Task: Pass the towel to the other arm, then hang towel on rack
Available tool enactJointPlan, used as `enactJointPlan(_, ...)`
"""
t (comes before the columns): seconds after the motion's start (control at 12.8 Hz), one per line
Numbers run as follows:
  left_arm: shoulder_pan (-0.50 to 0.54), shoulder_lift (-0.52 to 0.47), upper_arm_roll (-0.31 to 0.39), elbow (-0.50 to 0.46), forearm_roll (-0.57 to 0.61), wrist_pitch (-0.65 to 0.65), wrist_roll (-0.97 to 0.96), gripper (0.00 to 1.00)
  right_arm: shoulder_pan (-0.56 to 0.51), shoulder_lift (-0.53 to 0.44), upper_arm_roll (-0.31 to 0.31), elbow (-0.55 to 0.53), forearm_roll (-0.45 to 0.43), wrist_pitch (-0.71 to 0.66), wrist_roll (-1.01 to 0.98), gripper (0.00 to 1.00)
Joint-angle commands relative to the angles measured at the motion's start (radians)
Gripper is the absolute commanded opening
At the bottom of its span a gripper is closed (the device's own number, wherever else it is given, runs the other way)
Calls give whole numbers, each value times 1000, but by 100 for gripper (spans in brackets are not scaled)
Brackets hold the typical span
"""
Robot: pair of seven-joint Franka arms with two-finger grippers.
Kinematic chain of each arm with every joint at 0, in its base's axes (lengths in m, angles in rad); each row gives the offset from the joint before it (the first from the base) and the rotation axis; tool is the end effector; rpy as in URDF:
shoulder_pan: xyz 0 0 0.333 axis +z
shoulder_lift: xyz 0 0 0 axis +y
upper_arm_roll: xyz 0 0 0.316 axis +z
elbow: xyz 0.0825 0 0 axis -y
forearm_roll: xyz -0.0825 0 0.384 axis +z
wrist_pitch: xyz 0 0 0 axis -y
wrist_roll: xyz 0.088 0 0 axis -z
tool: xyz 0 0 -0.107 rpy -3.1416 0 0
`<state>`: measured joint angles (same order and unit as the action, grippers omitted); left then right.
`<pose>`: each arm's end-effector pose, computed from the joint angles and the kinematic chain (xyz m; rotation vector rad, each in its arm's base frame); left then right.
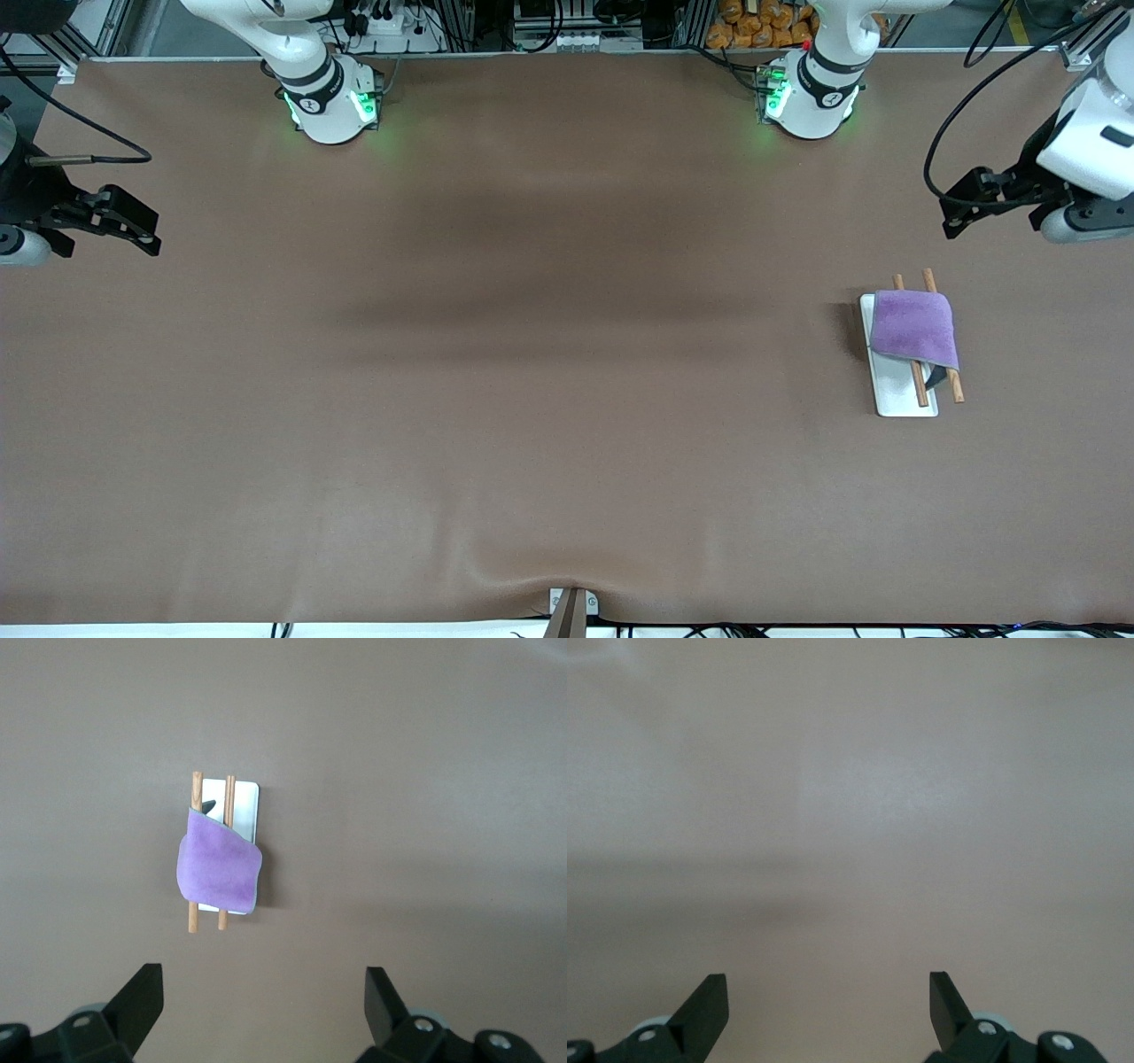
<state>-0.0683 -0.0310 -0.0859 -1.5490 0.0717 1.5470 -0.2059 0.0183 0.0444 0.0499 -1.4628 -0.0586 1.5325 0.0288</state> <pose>0.5375 -0.0765 0.6499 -3.0719 -0.0836 -0.0641 0.5642 0.0313 0.6472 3.0858 0.0561 0.0433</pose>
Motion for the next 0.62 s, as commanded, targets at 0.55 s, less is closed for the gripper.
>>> enactJointPlan(0.55, 39, -46, 6, 0, -89, -79, 65, 100, -21, 12, 11, 27, 8, -18, 10, 100)
